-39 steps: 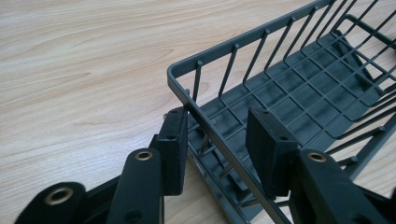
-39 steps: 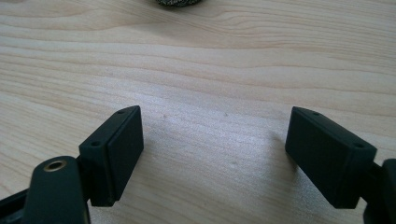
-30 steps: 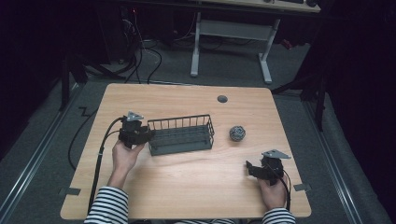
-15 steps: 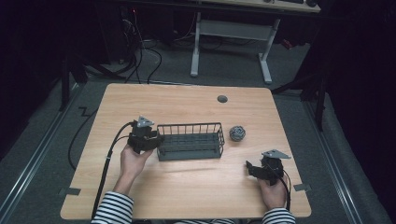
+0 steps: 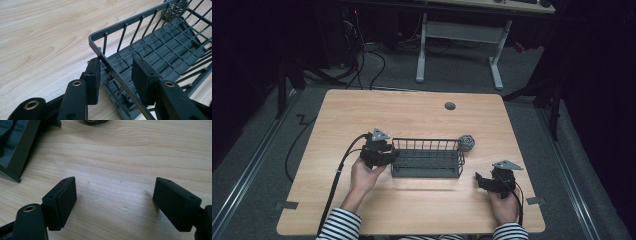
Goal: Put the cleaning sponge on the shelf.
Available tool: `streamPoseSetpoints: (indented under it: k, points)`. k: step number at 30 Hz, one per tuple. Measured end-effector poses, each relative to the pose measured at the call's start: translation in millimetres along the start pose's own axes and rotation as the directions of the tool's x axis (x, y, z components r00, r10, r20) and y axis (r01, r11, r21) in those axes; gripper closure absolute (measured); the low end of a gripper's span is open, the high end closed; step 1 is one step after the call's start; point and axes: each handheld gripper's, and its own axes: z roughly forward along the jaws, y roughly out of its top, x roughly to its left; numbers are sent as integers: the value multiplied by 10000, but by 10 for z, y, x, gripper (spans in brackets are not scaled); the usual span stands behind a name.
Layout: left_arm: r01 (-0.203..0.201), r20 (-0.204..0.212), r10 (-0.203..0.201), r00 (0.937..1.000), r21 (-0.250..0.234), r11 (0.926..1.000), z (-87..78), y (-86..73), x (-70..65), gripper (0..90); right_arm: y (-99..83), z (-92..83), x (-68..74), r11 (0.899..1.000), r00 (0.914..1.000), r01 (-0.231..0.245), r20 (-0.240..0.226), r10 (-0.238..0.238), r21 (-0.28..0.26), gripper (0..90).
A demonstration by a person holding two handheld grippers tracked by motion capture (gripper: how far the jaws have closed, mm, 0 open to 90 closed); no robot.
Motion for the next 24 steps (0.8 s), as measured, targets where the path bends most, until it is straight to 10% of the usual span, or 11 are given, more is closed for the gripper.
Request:
streamPoseSetpoints:
  k: [12,24]
  points:
    - [297,205,-287,9994,-481,9984,-124,6,47,337,0,0,0,10000,10000,0,0,0,-2,193]
    - [671,-292,-700,9971,-893,9937,-403,-187,314,311,0,0,0,10000,10000,0,2,0,0,193]
